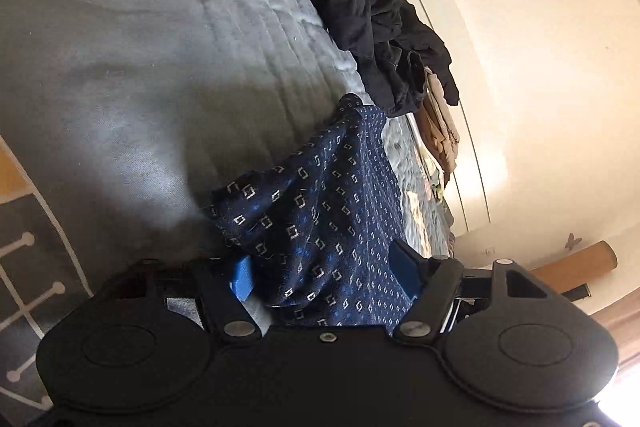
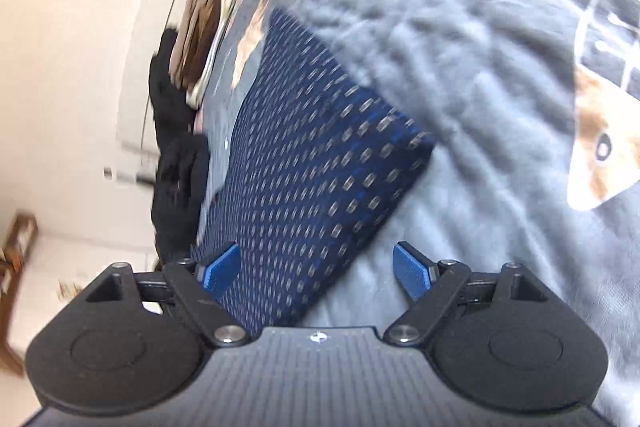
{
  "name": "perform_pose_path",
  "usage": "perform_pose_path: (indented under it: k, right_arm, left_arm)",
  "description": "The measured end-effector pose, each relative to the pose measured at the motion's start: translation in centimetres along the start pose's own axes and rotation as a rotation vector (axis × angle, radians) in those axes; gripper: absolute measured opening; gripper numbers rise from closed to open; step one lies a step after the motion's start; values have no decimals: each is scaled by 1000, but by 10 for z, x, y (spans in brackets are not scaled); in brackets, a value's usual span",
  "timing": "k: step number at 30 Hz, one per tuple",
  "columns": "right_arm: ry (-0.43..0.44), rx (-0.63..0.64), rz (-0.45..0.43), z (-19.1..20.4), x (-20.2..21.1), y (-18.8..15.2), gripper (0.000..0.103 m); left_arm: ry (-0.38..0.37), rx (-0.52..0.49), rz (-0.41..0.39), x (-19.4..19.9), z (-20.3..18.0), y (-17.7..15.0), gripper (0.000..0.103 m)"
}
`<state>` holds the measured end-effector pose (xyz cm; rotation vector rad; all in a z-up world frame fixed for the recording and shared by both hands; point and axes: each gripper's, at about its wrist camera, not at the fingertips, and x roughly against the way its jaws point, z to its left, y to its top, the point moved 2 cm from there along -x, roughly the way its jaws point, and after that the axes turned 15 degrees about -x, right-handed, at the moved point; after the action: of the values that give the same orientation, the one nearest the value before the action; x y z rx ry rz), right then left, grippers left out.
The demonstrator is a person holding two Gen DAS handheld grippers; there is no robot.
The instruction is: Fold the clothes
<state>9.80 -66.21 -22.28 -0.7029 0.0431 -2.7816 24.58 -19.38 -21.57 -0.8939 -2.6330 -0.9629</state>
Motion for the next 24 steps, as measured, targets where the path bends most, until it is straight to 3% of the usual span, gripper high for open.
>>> perform_pose_path:
  k: [6, 11, 13, 15, 16, 18, 20, 24]
  right_arm:
    - [37, 58, -124, -4, -4, 7, 83]
    - [59, 82, -160, 4, -18, 16, 86]
    - [72, 93, -165, 6, -19, 18, 86]
    - [82, 103, -169, 8, -19, 18, 85]
    - [86, 109, -171, 9, -18, 19, 82]
    - [87, 119, -174, 11, -18, 19, 67]
    - [74, 128, -178, 13, -18, 20, 12]
    - [84, 97, -179, 15, -10, 20, 11]
  left_arm:
    - [9, -14, -9, 2, -1, -3, 64]
    - [24, -26, -12, -5, -5, -3, 63]
    - [26, -23, -8, -8, -6, -2, 58]
    - [26, -6, 12, -14, -4, -1, 32]
    - [26, 10, 29, -18, -2, -1, 27]
    - [18, 35, 42, -22, 2, 0, 15]
    - [23, 20, 43, -22, 0, 0, 13]
    - [51, 14, 36, -14, -4, -2, 10]
